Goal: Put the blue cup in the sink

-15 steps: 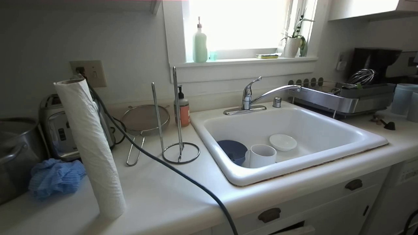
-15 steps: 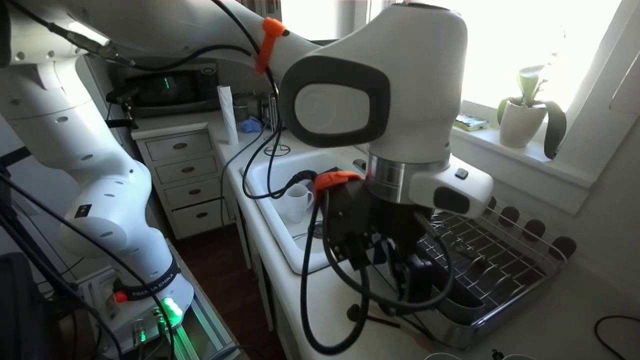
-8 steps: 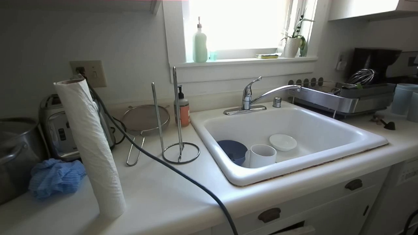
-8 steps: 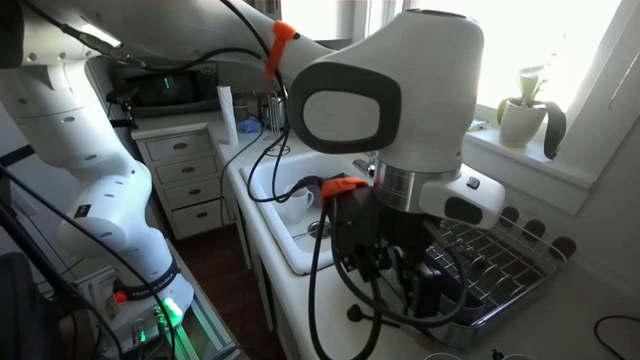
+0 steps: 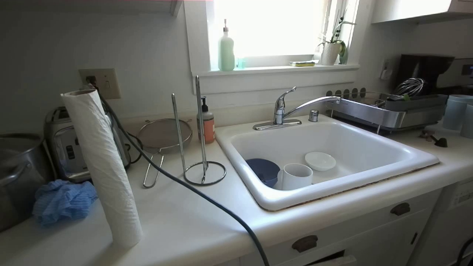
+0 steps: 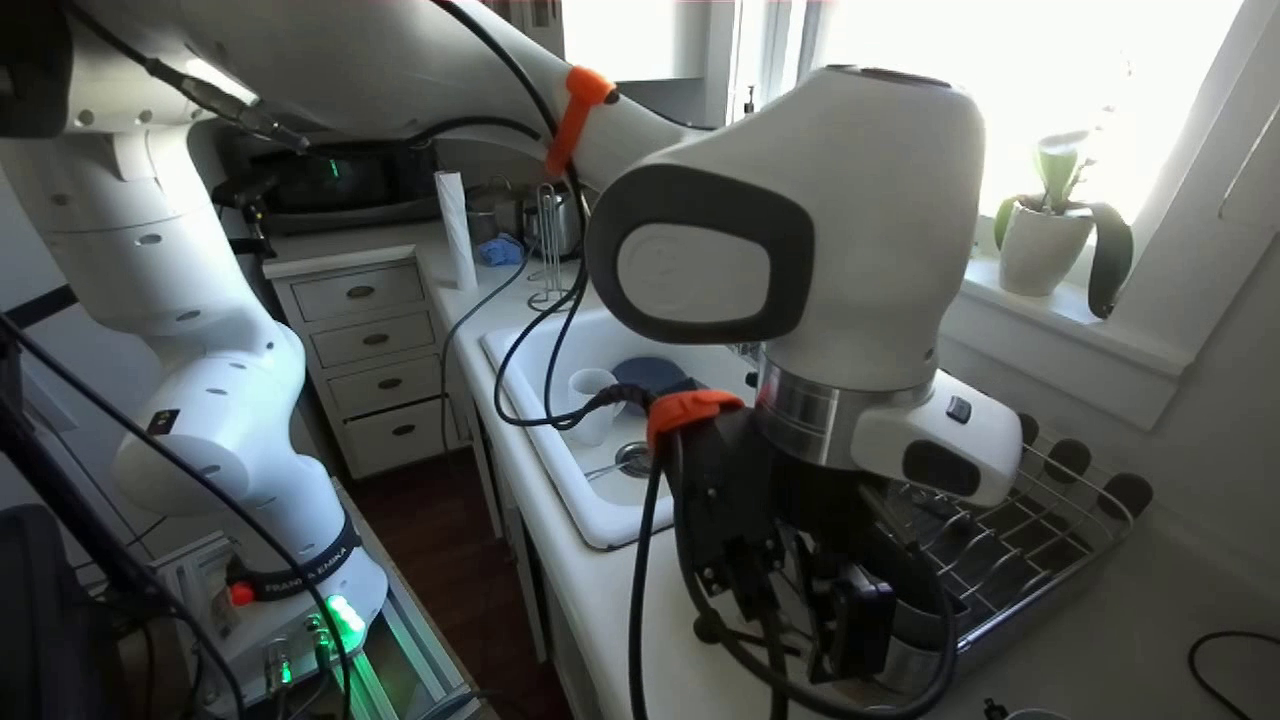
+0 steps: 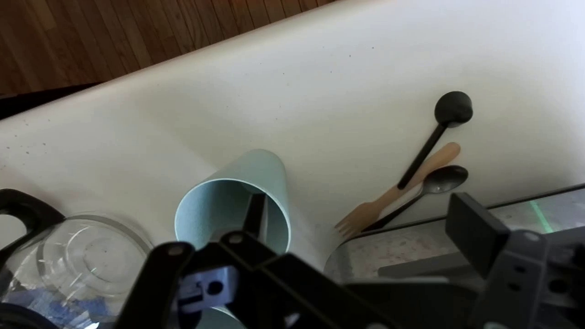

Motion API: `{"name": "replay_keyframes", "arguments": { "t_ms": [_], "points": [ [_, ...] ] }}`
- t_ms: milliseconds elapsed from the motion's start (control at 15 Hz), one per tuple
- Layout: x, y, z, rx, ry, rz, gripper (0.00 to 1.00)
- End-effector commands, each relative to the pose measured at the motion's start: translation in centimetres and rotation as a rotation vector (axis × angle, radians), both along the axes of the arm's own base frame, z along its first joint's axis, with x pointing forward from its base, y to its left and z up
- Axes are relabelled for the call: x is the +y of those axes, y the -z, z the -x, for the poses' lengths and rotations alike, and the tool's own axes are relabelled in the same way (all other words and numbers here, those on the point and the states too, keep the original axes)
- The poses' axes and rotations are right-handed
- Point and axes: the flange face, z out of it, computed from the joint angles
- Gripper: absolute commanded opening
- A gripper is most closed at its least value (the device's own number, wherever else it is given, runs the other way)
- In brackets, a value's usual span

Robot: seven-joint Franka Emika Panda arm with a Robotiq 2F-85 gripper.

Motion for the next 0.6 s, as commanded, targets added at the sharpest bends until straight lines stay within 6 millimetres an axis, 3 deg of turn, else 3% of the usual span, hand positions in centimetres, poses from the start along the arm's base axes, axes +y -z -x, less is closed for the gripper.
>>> {"name": "replay_keyframes", "arguments": {
  "t_ms": [0, 467, 533],
  "points": [
    [-2.1, 1.8, 0.0, -0.031, -0.039, -0.019, 1.0],
    [-5.5, 5.4, 0.0, -0.092, -0.048, -0.018, 1.0],
    [-5.7, 5.7, -0.1, -0.102, -0.052, -0.014, 0.91]
  ]
}}
